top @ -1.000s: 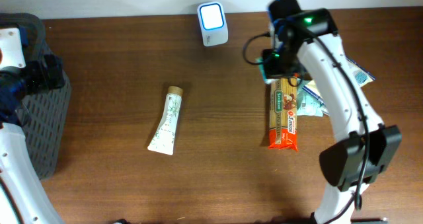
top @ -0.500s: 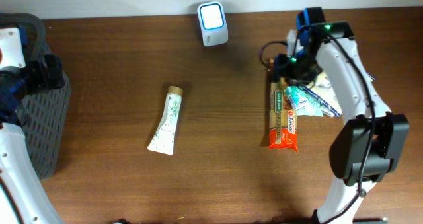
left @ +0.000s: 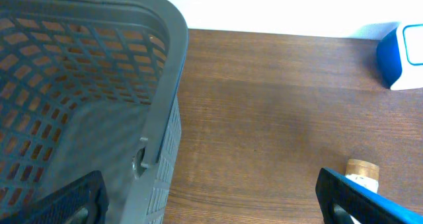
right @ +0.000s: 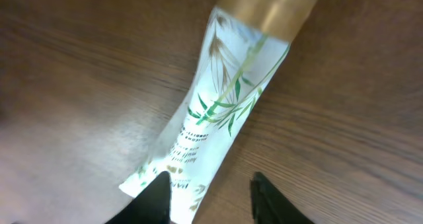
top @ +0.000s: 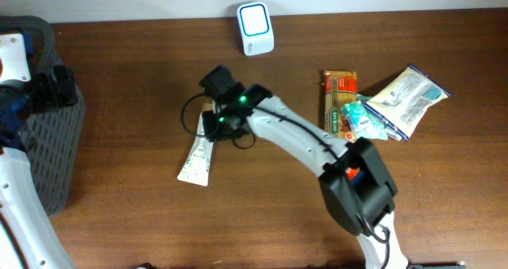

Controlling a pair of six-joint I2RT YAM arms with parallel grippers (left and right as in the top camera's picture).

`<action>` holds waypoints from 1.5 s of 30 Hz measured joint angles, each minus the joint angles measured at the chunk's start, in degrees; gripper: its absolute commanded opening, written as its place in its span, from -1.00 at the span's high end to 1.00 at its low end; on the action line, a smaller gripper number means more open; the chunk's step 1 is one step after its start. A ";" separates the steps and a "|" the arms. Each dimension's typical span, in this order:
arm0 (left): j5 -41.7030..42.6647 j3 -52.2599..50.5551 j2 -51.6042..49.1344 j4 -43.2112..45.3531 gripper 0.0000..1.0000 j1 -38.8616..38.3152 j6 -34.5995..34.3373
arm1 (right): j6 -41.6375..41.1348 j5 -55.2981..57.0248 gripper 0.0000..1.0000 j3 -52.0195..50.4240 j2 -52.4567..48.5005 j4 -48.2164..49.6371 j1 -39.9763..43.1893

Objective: Scan the item barcode
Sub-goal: 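Grasp the white toothpaste tube with the right gripper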

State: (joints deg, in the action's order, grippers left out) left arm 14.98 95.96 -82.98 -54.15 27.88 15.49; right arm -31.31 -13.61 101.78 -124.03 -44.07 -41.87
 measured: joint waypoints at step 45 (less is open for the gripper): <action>0.00 0.00 0.00 -0.04 -0.99 0.00 0.00 | 14.23 -31.32 0.92 6.12 -10.56 -4.44 5.97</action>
State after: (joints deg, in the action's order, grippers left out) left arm 14.98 95.96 -82.98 -54.19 27.88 15.49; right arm -17.08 -44.93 107.90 -134.58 -48.51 -35.90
